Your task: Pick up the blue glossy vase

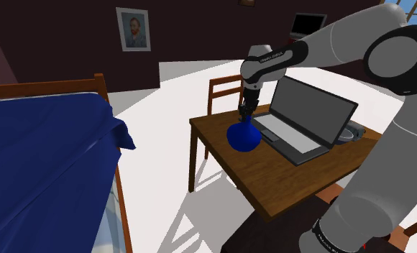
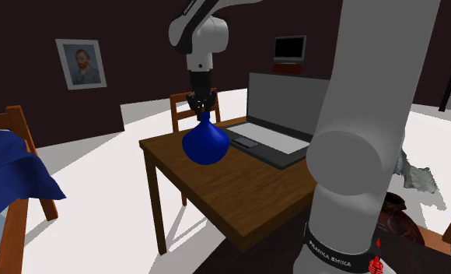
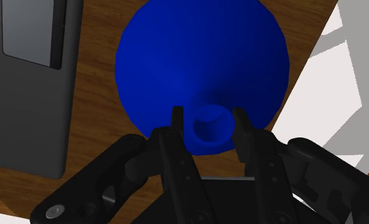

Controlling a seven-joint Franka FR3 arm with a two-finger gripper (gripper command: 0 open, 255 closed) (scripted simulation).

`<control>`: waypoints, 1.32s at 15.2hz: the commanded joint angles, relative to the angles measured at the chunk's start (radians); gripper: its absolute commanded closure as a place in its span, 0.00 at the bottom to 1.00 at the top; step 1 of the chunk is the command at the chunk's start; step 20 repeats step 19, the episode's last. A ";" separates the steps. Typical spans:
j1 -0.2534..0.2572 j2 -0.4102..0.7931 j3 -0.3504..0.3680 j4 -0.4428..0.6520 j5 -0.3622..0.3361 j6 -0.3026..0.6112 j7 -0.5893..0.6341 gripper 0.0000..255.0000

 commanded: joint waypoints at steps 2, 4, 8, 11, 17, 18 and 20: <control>0.000 0.000 0.000 -0.003 -0.001 0.002 0.000 1.00; 0.000 -0.010 0.000 0.012 -0.003 -0.024 0.002 1.00; 0.001 -0.028 0.000 0.047 -0.007 -0.076 0.004 1.00; 0.001 -0.039 0.001 0.075 -0.009 -0.115 0.006 1.00; 0.002 -0.056 0.002 0.137 -0.013 -0.194 0.007 1.00; 0.002 -0.057 0.002 0.139 -0.013 -0.196 0.007 1.00; 0.002 -0.057 0.002 0.139 -0.013 -0.196 0.007 1.00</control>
